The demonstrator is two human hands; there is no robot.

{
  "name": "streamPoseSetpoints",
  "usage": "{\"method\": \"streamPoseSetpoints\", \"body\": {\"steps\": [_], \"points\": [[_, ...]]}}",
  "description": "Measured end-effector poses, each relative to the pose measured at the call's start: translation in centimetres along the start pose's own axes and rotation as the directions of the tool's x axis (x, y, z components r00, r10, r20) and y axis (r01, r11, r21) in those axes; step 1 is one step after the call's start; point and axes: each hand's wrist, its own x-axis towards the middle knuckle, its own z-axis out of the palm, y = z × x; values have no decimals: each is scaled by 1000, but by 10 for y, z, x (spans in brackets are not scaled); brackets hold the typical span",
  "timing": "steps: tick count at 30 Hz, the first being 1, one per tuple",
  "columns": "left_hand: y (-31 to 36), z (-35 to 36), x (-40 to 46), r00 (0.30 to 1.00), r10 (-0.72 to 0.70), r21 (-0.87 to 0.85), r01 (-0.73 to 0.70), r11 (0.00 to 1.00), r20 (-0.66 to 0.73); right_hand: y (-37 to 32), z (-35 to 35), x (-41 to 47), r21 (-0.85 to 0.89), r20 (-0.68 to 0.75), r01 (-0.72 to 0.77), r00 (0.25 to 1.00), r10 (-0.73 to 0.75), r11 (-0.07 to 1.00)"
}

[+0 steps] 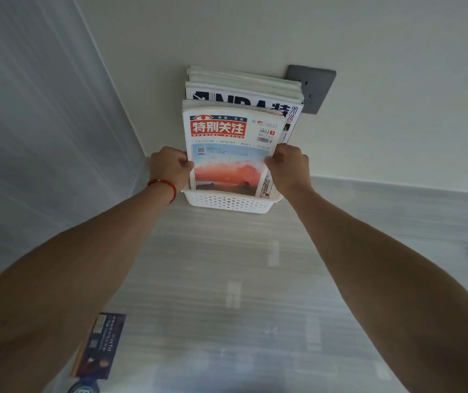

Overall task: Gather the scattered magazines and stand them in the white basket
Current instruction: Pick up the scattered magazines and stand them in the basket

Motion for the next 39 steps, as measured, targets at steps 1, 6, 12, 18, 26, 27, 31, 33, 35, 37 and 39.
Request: {"method": "streamPoseSetpoints", "body": {"steps": [1,6,12,18,26,27,31,33,35,37,39], "points": [[-1,2,1,1000,-4,8,5,1000,-8,1,1,0,-9,0,7,1000,-7,1000],[4,11,6,997,-13,137,24,990,-80,-1,5,2,-3,-27,-10,1000,10,1000],[15,13,5,978,-151,268,185,946,-144,-1,4,-1,-9,-36,-36,999,36,999],[36,24,-47,973,-156,64,169,984,-171,39,-28,-38,37,-20,-34,999,35,999],[132,111,-177,947,203,-103,-182,978,250,187,-140,-118,-86,-53,-195,980,191,977],[144,123,-191,923,218,-84,-202,976,318,209,-158,-126,-105,-54,-246,969,241,964],[192,173,-239,826,247,-31,-268,963,506,293,-230,-157,-295,13,-423,895,447,857],[211,195,-258,798,249,-12,-290,957,549,336,-261,-170,-303,-16,-505,850,526,808],[229,214,-274,772,259,-3,-316,949,581,375,-286,-179,-291,-82,-582,806,586,760],[242,230,-287,751,267,9,-341,940,604,405,-303,-184,-299,-96,-615,780,618,730],[253,243,-297,735,269,29,-365,931,622,427,-314,-185,-333,-95,-618,774,626,713]]}}
